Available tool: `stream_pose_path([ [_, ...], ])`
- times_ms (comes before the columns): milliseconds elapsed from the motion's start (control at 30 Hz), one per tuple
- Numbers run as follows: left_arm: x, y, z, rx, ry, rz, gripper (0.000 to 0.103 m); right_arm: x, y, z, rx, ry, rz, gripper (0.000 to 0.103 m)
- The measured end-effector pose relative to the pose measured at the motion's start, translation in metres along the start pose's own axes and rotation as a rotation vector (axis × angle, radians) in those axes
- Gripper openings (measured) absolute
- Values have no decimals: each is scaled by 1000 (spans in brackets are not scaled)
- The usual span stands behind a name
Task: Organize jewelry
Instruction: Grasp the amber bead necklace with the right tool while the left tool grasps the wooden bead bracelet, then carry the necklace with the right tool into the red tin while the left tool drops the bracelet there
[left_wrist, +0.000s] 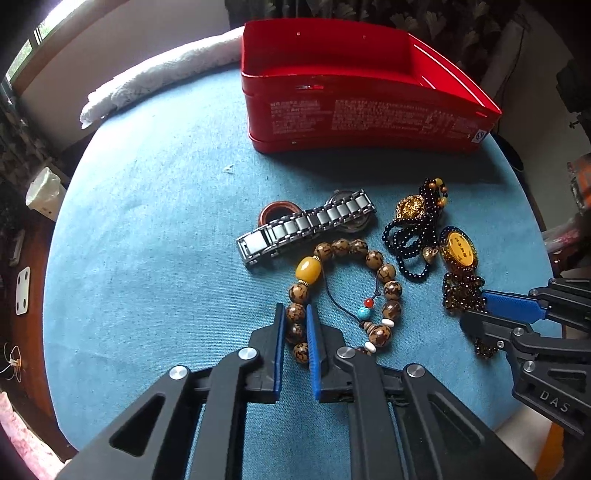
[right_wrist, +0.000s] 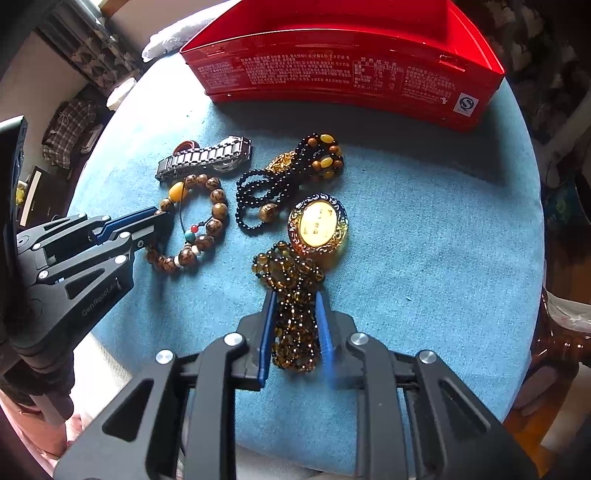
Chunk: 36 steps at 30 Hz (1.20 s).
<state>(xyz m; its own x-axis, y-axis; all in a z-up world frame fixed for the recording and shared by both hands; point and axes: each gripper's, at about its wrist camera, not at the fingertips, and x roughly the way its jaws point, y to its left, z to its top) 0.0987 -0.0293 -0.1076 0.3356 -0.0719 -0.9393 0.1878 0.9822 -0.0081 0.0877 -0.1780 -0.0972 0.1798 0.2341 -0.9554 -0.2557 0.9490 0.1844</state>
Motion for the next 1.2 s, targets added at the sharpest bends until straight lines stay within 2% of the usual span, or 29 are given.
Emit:
stream_pose_path([
  [367,-9,7,0,-24,-4,-53,11,-9,0,-2,-3,-20,8,20],
  [733,-35,12,5,-28,-54,-82,11,-38,-10,-5,8,-75,16,19],
  [1200,-81,14,14,-38,-160,-105,11,-71,-19,0,29,-164,5,19],
])
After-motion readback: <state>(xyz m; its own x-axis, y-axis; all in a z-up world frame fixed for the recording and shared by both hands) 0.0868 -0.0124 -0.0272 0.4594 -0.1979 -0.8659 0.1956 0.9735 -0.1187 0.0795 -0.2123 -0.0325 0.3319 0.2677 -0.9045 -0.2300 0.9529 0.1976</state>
